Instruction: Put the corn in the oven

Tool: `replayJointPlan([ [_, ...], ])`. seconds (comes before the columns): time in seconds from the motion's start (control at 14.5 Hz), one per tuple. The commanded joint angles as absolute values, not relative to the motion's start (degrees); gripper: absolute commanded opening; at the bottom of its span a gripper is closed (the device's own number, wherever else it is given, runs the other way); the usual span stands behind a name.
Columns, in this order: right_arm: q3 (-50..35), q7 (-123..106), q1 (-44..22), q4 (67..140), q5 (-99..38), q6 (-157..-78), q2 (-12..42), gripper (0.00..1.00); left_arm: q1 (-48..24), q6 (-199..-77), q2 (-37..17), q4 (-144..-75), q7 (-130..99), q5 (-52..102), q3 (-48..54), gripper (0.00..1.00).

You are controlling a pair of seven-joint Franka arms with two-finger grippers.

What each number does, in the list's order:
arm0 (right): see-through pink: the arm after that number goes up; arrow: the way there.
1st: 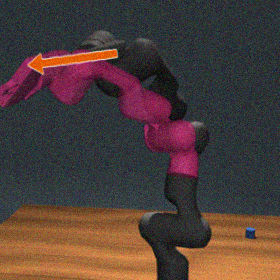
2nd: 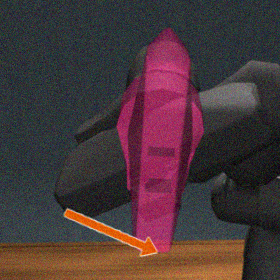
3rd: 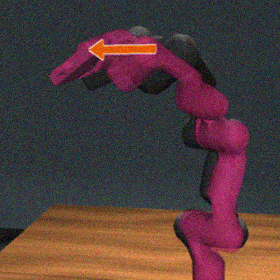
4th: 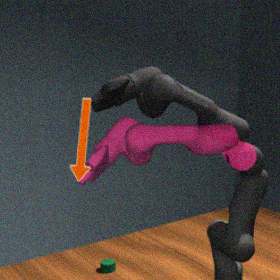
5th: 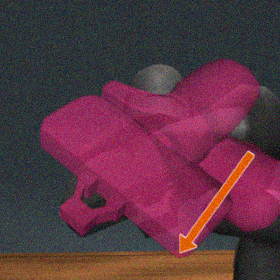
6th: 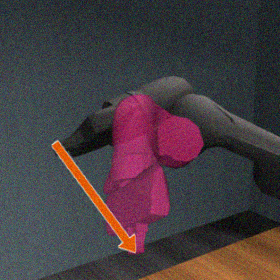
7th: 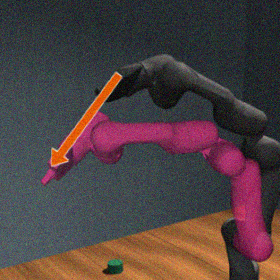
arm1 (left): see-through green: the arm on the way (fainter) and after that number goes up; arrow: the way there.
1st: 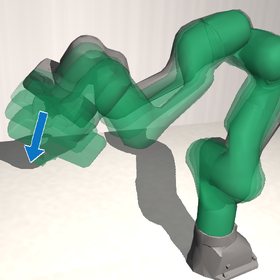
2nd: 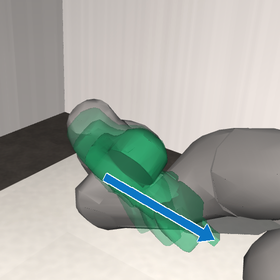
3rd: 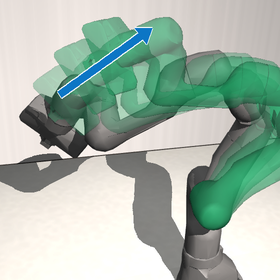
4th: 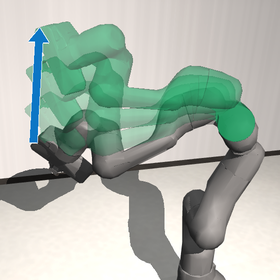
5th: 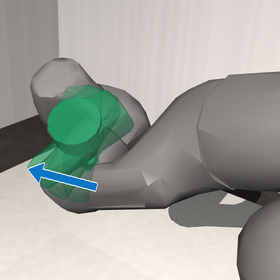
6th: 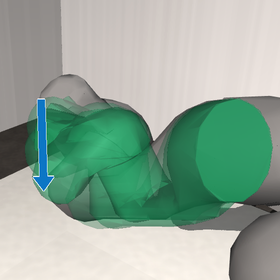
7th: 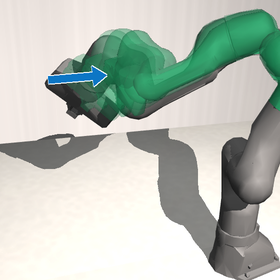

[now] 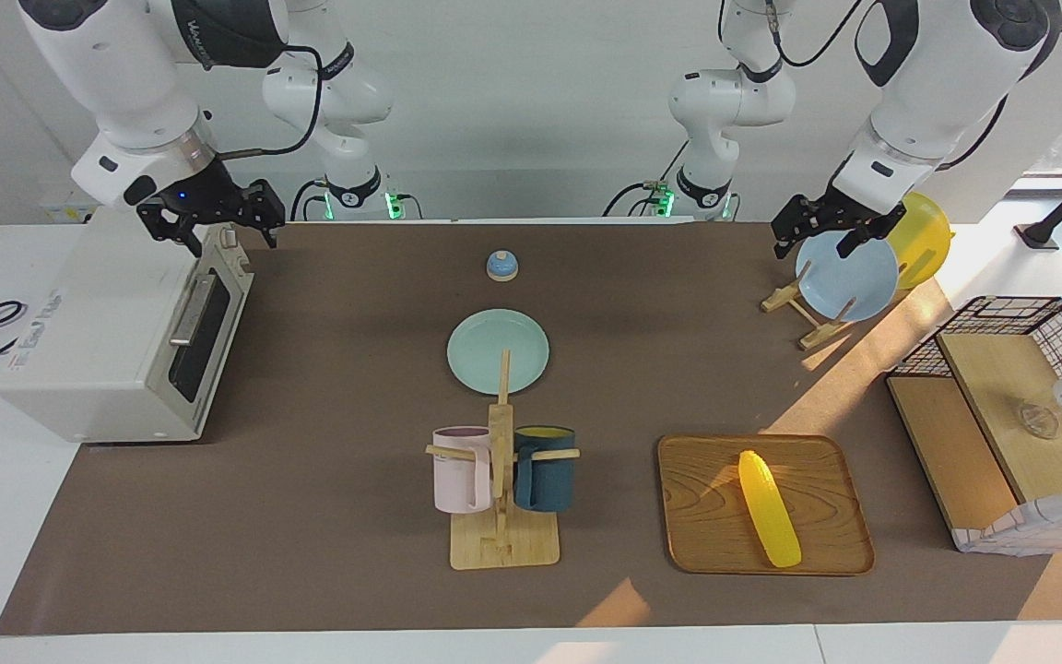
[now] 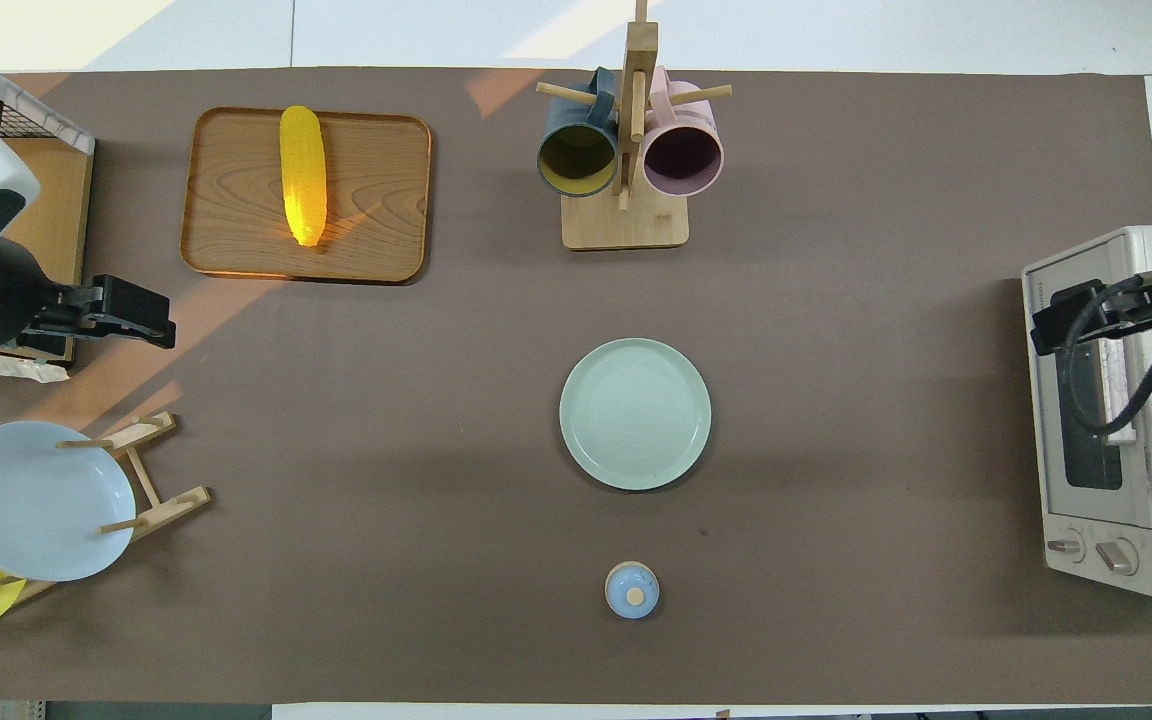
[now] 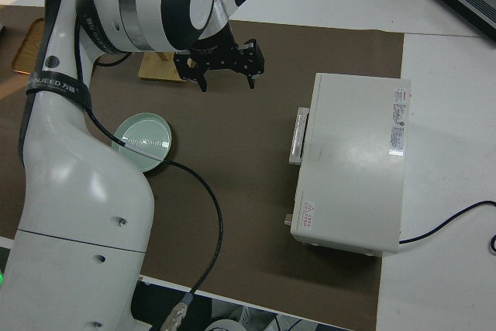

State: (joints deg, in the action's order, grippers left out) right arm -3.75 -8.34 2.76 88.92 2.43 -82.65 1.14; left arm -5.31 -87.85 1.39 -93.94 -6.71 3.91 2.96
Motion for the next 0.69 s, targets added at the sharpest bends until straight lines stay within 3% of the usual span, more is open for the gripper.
replayJointPlan([
  [0.0,-4.04,-8.09,3.16,88.51,1.32,-82.27,0.79,1.0,-4.92,-88.51,2.37,-94.66,-6.07,2.99,3.43,1.0],
  [0.62,-4.04,-8.09,3.16,88.51,0.97,-82.35,0.7,1.0,-4.92,-88.59,2.55,-95.01,-6.24,2.99,3.43,1.0],
])
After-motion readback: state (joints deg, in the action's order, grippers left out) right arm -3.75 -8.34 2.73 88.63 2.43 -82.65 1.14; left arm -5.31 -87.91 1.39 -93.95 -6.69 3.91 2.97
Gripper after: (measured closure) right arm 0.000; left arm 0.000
